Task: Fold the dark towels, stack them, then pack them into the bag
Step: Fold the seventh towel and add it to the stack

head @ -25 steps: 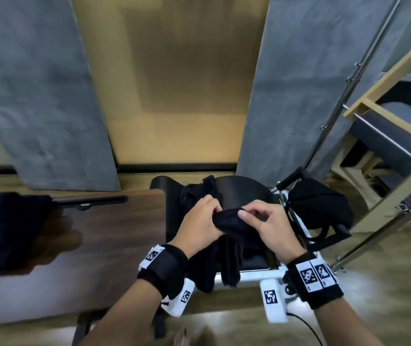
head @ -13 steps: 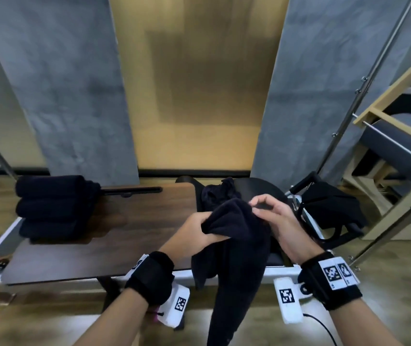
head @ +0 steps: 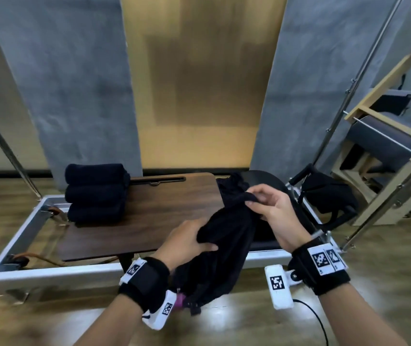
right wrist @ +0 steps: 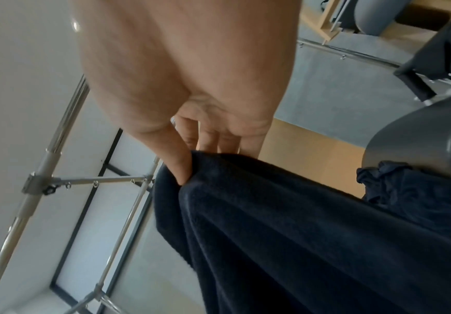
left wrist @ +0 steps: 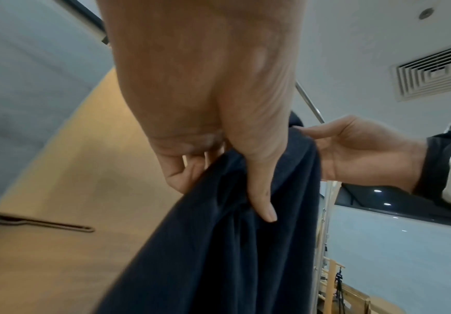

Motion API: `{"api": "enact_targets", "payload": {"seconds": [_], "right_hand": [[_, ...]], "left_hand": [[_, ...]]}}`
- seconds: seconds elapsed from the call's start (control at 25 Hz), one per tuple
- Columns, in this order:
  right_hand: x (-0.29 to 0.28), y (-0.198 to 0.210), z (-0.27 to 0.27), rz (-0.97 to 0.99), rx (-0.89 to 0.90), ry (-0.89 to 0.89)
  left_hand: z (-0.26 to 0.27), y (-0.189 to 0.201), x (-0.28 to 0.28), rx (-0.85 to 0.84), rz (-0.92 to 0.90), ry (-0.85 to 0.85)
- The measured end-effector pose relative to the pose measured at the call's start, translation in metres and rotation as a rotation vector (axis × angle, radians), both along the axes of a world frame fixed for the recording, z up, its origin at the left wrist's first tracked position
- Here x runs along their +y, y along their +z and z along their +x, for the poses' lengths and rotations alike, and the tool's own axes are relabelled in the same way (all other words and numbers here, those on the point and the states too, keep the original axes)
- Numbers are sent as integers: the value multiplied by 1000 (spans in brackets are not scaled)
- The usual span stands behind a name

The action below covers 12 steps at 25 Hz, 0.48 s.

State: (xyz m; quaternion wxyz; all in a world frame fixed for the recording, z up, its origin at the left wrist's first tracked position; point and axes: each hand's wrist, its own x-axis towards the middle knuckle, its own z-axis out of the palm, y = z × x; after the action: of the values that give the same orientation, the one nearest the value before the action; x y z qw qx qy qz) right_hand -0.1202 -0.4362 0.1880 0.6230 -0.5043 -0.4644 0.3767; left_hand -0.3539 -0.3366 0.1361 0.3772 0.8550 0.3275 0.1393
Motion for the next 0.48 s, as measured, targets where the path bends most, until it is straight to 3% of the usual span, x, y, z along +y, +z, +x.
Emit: {"api": "enact_targets", "payload": {"seconds": [0.08,0.24,0.48], "right_hand": [[-4,5,-15,-58,31,6],[-4,-2,-46,-150,-22,35],[7,-5,-62,-16,-15,-179]], "left_hand": [[-36,-4,3,-4,53,68],[-80,7,12,-197,45,139],[-149,16,36,40,171,228]]}}
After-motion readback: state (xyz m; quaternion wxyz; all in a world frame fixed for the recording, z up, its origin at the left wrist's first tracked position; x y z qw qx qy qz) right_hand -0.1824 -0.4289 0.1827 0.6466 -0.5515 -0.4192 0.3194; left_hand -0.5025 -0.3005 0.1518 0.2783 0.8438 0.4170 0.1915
